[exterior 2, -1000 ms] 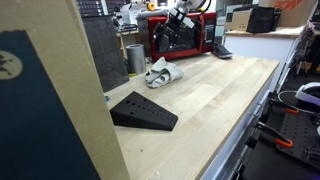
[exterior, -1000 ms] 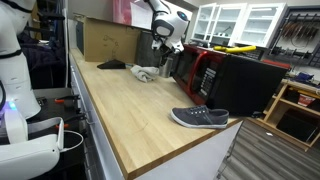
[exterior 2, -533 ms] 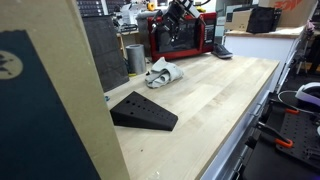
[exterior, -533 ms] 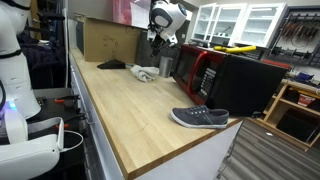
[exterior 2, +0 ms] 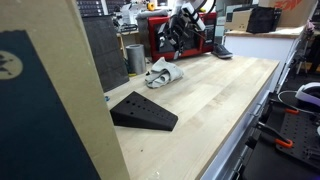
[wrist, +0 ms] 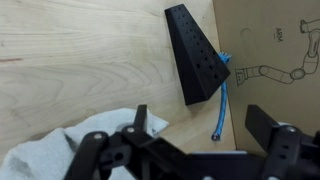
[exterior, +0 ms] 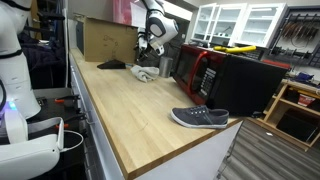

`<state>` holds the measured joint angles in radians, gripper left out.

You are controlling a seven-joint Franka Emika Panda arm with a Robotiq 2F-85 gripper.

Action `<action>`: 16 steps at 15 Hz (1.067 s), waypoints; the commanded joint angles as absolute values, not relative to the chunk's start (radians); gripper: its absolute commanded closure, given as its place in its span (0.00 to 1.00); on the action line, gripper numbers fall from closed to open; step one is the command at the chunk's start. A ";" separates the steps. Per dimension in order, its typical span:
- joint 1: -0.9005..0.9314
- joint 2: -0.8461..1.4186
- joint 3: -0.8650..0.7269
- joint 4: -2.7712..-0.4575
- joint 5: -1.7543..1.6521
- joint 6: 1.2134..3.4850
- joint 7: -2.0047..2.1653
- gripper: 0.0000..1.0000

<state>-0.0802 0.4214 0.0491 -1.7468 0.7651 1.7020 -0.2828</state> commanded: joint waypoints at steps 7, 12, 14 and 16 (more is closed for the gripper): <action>-0.084 0.511 0.072 -1.773 0.800 1.696 -0.491 0.00; -0.114 0.581 0.065 -1.741 0.810 1.652 -0.471 0.00; -0.128 0.612 0.066 -1.727 0.822 1.629 -0.457 0.00; -0.135 0.635 0.065 -1.721 0.835 1.618 -0.436 0.00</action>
<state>-0.1210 0.5967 0.0631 -1.7583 0.8038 1.6635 -0.4693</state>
